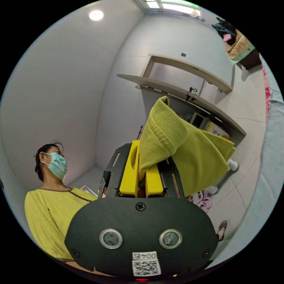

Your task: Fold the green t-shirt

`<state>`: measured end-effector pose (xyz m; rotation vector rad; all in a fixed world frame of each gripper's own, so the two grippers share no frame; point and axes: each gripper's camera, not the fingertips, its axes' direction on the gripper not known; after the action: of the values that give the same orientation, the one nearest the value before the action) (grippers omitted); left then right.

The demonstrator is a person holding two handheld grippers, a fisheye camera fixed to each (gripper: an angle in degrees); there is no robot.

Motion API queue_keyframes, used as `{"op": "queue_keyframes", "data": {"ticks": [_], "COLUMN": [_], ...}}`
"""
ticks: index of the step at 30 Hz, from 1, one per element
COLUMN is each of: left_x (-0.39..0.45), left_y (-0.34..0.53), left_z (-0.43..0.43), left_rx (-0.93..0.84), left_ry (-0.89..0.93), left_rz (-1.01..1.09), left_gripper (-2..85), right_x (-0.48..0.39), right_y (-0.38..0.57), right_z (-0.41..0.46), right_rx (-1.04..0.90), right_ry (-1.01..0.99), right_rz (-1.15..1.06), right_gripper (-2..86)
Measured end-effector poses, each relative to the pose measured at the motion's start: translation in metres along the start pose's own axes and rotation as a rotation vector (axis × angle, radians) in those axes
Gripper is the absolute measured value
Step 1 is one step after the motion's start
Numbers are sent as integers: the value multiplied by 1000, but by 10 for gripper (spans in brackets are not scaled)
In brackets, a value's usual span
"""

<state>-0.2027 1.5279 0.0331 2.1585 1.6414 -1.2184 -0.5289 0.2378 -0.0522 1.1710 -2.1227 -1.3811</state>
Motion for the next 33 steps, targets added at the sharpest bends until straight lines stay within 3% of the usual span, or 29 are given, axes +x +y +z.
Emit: {"op": "queue_keyframes", "data": {"ticks": [6, 16, 22, 27, 29, 33], "left_x": [103, 222, 265, 337, 372, 433], "left_y": [13, -11, -96, -226, -275, -365], "left_z": [-146, -292, -361, -432, -454, -502], "left_rx": [119, 323, 407, 440, 426, 387], "left_ry": [-76, -102, -110, -241, -300, -386], "left_rz": [13, -58, -110, -89, -46, 8], "left_gripper": [39, 39, 38, 38, 38, 41], "right_x": [62, 222, 351, 438, 457, 489], "right_y": [-7, -66, -133, -209, -248, -283], "right_z": [266, 668, 900, 1102, 1200, 1315], "right_rx": [-127, -380, -471, -523, -547, -511], "right_ry": [26, 80, 68, 78, 81, 131], "right_rz": [14, 75, 122, 90, 2, -131], "right_gripper": [-2, -2, -1, -1, 0, 2]}}
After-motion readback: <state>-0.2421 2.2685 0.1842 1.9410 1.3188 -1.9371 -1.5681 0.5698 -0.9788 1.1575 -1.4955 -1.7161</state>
